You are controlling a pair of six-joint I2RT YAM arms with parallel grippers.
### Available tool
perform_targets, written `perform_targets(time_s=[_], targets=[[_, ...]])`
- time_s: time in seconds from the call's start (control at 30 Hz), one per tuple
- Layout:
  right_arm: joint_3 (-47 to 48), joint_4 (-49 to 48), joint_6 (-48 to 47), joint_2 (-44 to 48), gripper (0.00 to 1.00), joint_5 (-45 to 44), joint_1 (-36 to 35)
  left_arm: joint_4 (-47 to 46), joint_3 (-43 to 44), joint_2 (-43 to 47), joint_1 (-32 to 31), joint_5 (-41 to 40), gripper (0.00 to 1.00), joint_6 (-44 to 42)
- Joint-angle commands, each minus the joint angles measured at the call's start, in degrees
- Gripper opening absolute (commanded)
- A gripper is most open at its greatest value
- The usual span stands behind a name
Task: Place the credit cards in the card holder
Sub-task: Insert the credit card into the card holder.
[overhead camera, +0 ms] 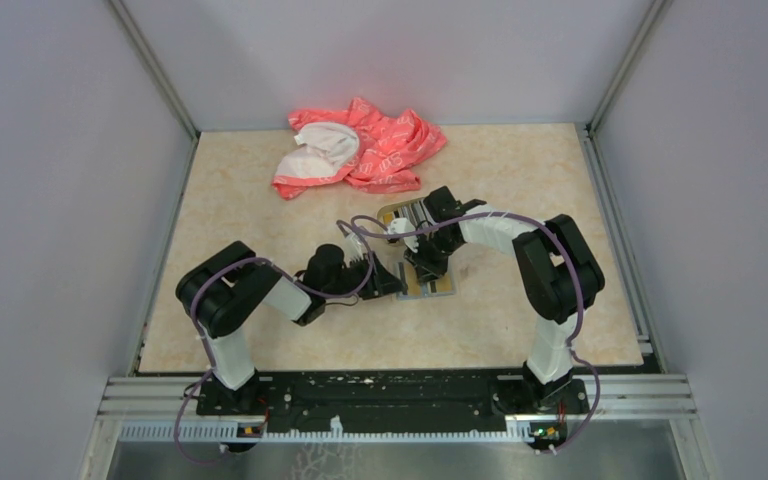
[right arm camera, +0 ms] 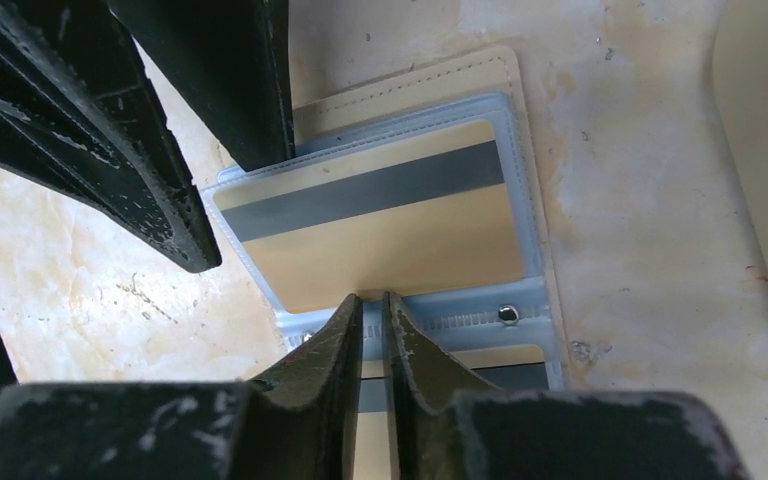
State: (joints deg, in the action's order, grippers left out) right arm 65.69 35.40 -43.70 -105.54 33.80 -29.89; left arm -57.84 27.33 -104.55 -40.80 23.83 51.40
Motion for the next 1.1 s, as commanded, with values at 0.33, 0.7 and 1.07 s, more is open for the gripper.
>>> perform_targets(time_s=[0.33,0.7,1.07], targets=[[1.5,-0.7,1.7,8.6,0.29,4.0,2.8,2.3,3.7,1.7,-0.3,1.5,0.45,-1.8],[2.4,-2.0,5.7,12.0,0.27,6.2,7.7,5.2,7.9,0.8,-1.4,2.4,0.47,-3.2],[6.3,-0.3,14.6,5.4,0.18,0.7,10.5,6.2,12.4,-2.2,-3.1,2.6,0.49,-3.5]])
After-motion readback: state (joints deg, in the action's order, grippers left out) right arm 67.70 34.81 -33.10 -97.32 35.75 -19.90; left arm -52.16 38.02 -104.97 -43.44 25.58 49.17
